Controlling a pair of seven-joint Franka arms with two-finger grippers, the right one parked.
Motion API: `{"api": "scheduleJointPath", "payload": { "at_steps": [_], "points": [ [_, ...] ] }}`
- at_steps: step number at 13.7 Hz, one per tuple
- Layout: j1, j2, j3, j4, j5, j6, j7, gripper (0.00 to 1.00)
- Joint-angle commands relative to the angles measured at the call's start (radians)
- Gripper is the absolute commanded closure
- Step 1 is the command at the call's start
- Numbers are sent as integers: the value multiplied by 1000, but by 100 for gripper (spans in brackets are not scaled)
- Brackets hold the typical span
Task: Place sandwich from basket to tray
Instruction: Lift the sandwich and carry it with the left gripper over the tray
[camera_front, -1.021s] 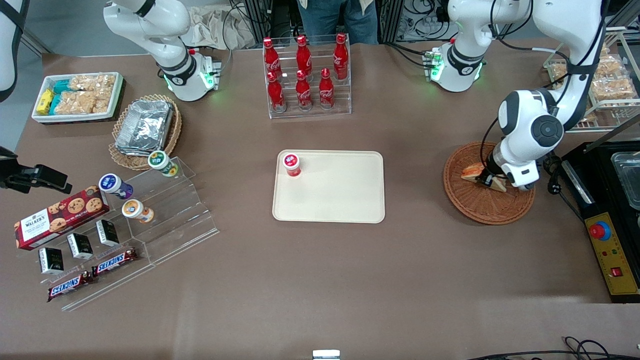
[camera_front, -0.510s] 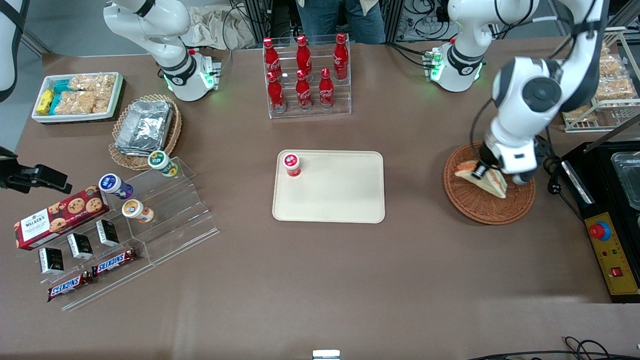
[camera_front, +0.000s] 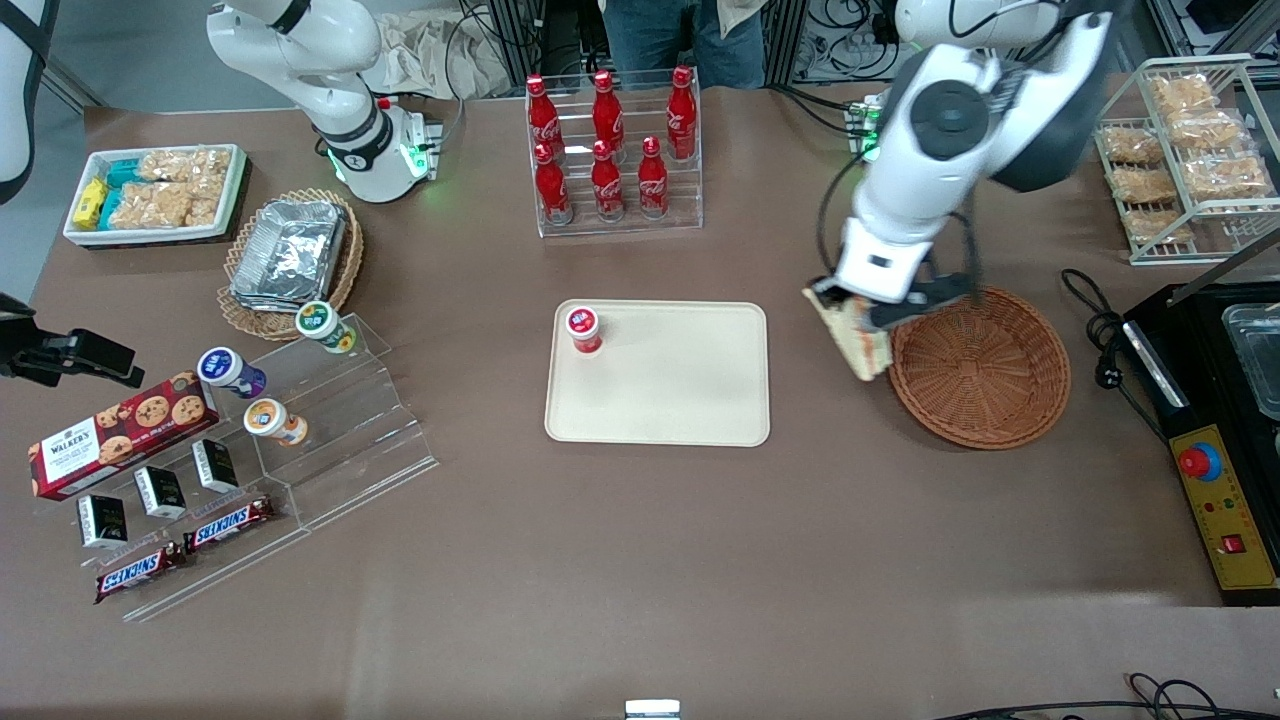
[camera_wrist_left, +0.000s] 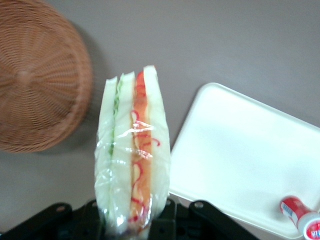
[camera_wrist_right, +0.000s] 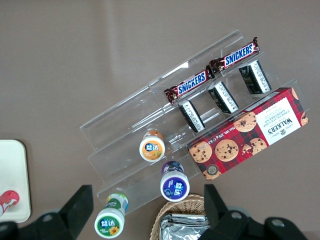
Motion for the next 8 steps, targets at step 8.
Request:
{"api": "scheduleJointPath", "payload": {
  "at_steps": [8],
  "points": [
    [-62,393,-122,-59,288,310,8,100]
  ]
}}
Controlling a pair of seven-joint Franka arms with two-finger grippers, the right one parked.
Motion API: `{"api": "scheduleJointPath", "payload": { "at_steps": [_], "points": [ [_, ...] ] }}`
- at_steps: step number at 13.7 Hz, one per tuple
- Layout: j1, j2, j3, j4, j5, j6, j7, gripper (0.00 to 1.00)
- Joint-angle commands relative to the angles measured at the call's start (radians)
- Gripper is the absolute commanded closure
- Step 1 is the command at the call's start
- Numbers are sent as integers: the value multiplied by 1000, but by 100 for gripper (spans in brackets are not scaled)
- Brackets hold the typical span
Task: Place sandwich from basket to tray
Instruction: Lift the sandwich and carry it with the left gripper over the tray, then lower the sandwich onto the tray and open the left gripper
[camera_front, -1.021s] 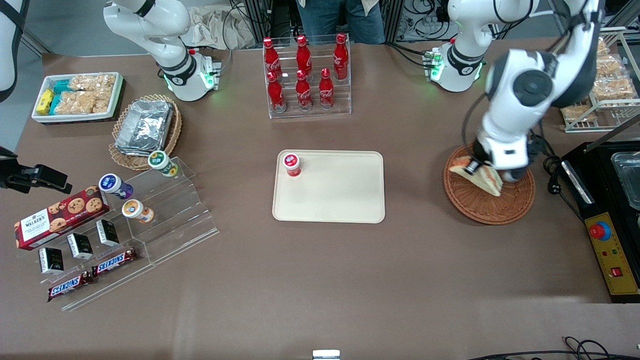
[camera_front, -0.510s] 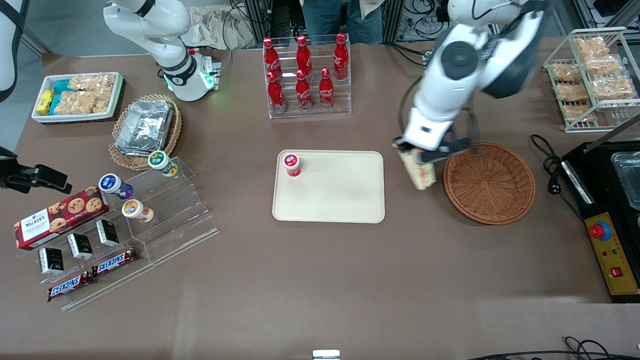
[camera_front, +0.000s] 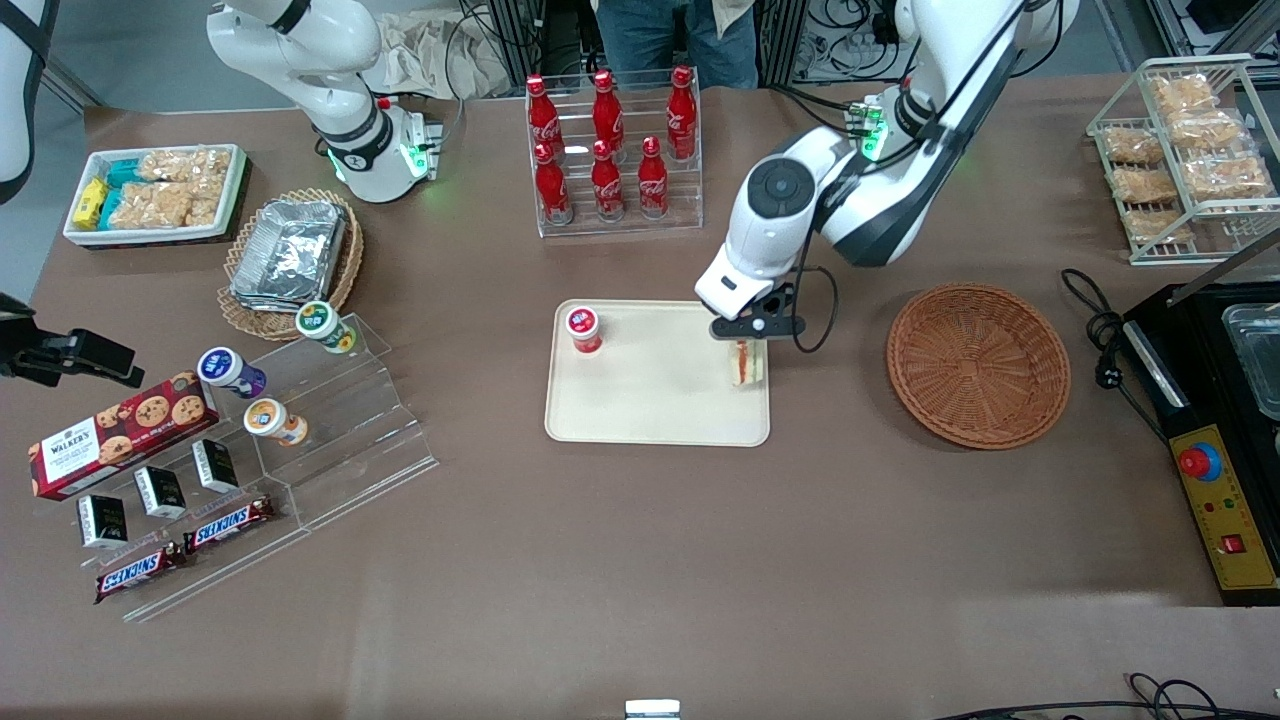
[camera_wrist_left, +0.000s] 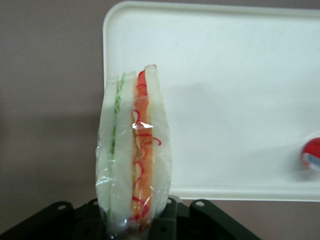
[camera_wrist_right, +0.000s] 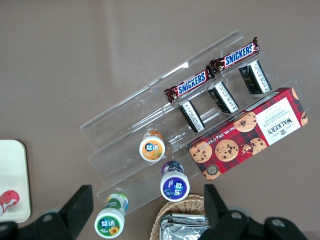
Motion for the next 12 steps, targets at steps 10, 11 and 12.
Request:
{"api": "scheduleJointPath", "payload": {
  "at_steps": [10,11,12],
  "points": [
    [-21,147,3,8,318,78,-157,0],
    [-19,131,0,39,304,33,-158,0],
    [-16,95,-9,85,279,-53,-163,0]
  ]
}}
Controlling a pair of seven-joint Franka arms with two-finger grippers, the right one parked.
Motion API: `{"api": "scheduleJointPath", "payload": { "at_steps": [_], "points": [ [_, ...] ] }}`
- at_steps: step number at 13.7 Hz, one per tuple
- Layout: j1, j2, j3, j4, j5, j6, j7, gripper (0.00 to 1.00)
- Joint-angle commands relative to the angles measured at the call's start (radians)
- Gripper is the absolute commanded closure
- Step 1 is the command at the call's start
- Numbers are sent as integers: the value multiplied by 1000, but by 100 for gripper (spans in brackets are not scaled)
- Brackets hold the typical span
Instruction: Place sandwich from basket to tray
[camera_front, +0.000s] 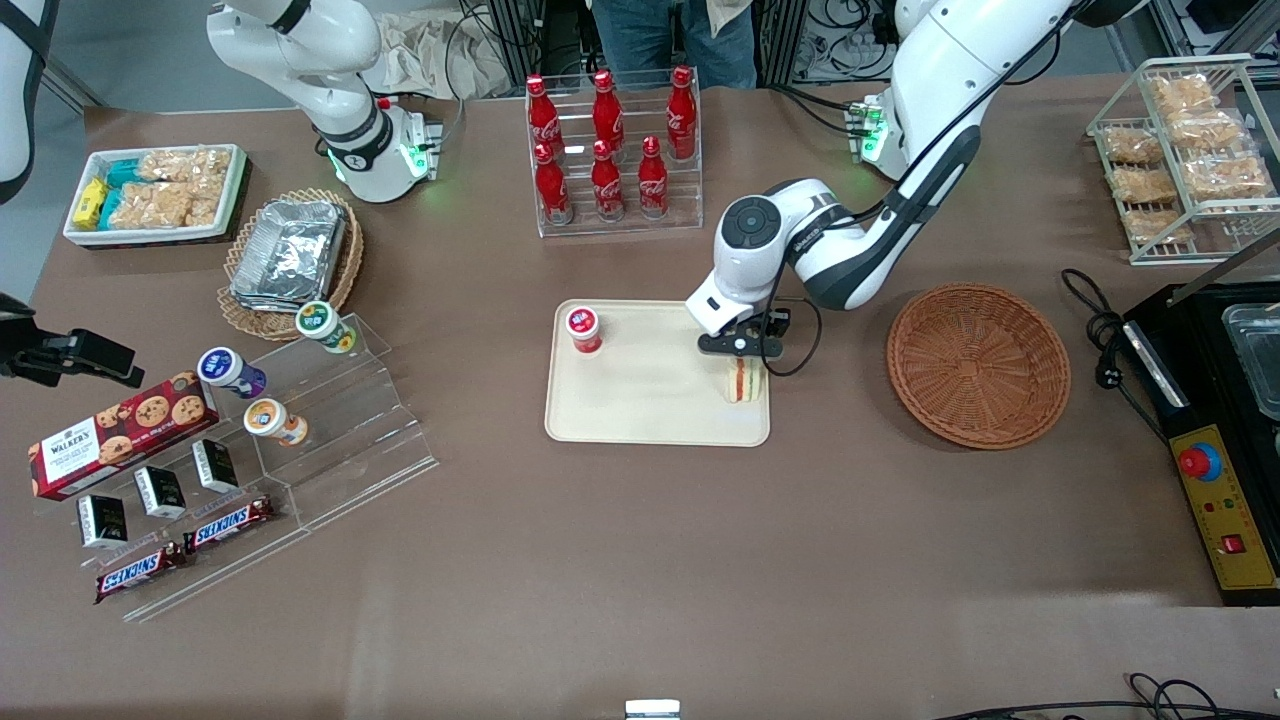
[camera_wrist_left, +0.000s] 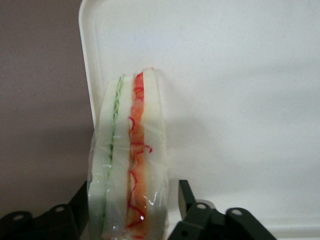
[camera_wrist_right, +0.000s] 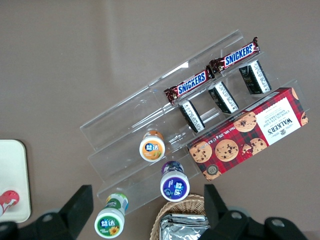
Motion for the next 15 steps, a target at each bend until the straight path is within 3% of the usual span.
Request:
{"api": "scheduleJointPath", "payload": {
  "at_steps": [1,2,4,6,10,15],
  "points": [
    [-12,-76,-28,153,-88,-214,-32,0],
    [-9,-95,-40,255,-161,-346,-16,0],
    [-4,-116,-41,449,-202,-573,73,0],
    [49,-141,-37,595,-309,-728,185,0],
    [230,-288,-34,621,-389,-822,518,0],
    [353,-339,-33,605,-389,-882,642,0]
  ]
}}
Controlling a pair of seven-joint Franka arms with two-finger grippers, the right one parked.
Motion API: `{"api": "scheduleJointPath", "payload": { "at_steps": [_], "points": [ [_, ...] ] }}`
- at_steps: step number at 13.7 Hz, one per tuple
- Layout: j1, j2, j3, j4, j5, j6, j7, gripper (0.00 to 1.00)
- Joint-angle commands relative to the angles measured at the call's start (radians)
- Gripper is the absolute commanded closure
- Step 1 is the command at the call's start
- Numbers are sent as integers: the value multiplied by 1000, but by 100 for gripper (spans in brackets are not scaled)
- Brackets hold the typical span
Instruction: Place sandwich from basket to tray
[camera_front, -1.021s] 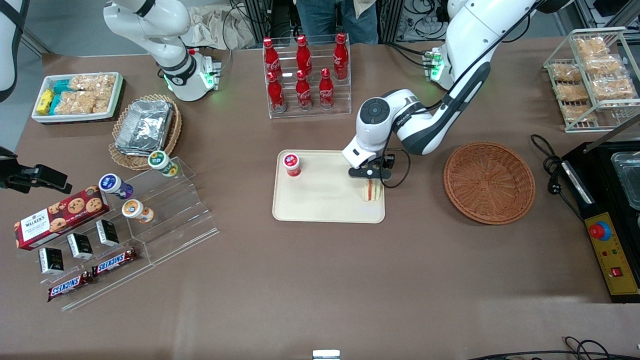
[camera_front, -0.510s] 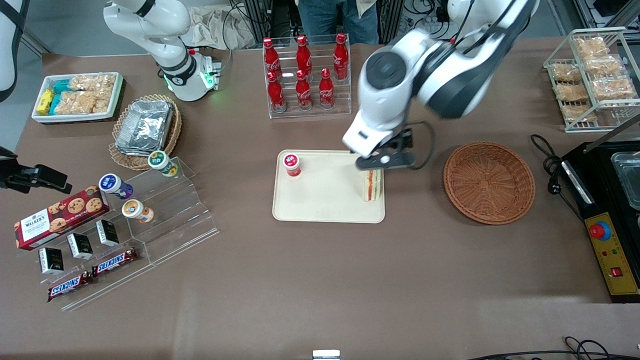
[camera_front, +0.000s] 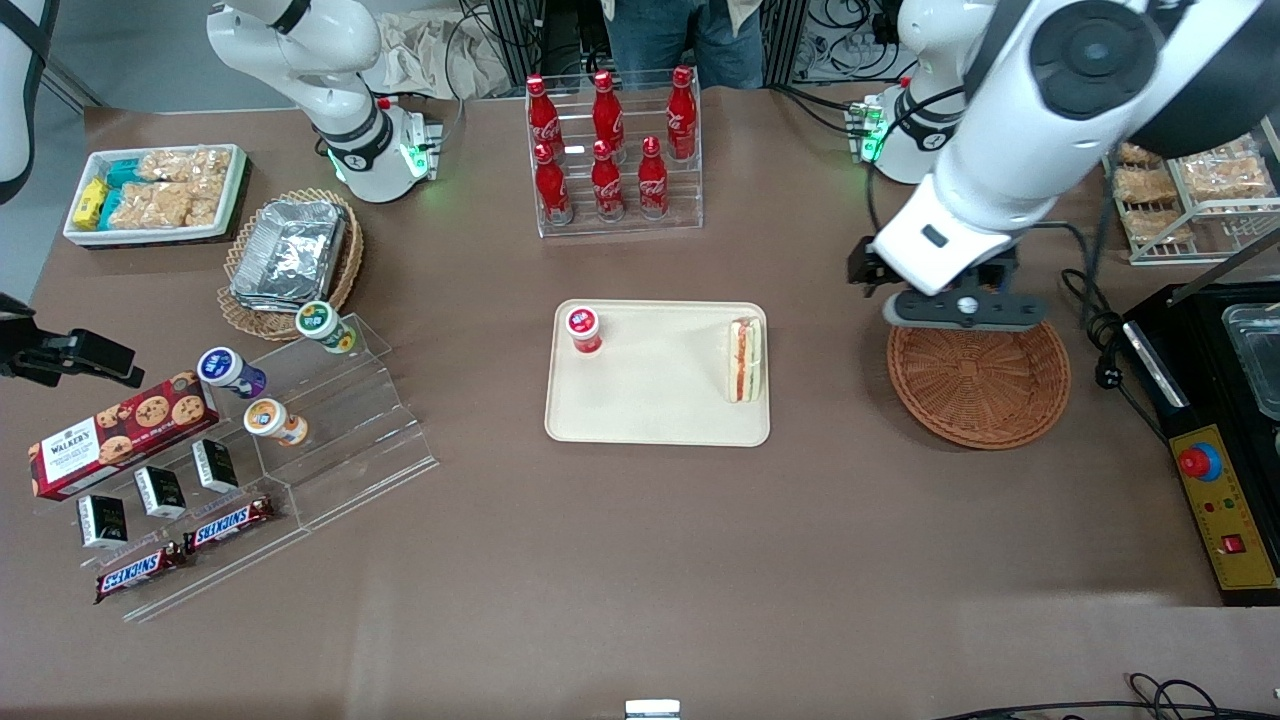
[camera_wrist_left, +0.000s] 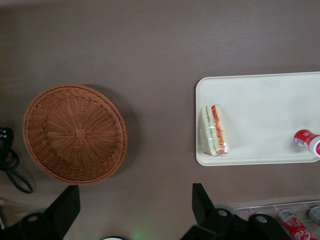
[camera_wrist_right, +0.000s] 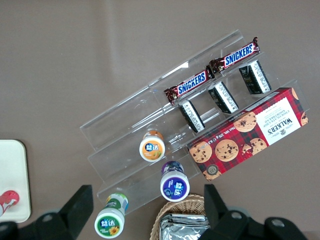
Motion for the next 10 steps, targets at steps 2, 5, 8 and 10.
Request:
{"api": "scheduleJointPath", "payload": {
  "at_steps": [2,5,8,10],
  "points": [
    [50,-52,-6,-45,-31,-1,71,0],
    [53,-58,0,-59,-39,3,85,0],
    [-1,-120,140,-105,-90,25,167,0],
    [-159,-161,368,-133,-104,34,258,0]
  ]
}}
